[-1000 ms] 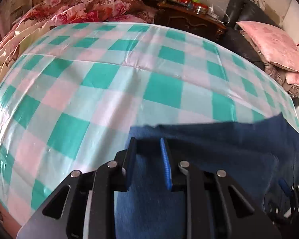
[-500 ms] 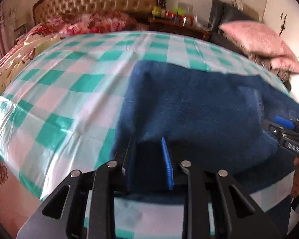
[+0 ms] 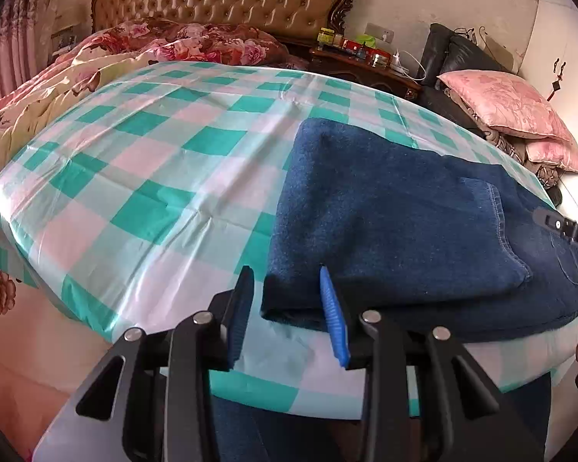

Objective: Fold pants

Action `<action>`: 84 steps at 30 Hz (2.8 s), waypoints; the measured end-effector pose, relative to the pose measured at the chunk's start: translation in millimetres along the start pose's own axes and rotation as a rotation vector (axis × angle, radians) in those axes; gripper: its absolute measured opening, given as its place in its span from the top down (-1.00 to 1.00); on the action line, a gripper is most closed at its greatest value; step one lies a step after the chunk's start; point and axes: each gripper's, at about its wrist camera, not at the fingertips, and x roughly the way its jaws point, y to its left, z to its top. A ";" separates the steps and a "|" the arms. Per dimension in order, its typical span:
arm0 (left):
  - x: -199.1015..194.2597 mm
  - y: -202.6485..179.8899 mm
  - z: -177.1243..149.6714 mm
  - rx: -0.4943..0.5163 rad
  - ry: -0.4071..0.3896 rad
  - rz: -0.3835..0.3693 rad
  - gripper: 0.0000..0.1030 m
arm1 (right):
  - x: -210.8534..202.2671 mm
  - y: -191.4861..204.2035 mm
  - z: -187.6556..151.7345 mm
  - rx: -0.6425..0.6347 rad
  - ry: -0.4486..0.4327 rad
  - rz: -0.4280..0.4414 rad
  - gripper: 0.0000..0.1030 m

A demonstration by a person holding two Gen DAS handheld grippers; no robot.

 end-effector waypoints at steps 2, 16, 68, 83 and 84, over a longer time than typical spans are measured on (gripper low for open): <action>0.6 -0.4 -1.7 -0.005 0.004 -0.003 0.30 | 7.3 2.5 -6.0 -0.016 0.035 -0.014 0.03; 5.4 17.6 -5.5 -0.145 0.024 -0.110 0.22 | 32.3 -0.3 -24.2 -0.022 0.145 -0.084 0.17; -48.8 -3.7 33.8 -0.128 -0.092 -0.263 0.73 | 51.8 52.0 75.0 -0.151 0.066 -0.110 -0.49; -61.0 -46.7 28.5 0.061 -0.158 -0.189 0.73 | 86.7 221.6 126.3 -0.329 0.415 0.271 -0.61; -61.3 -46.1 28.2 0.059 -0.160 -0.198 0.73 | 90.8 223.3 124.3 -0.338 0.415 0.259 -0.46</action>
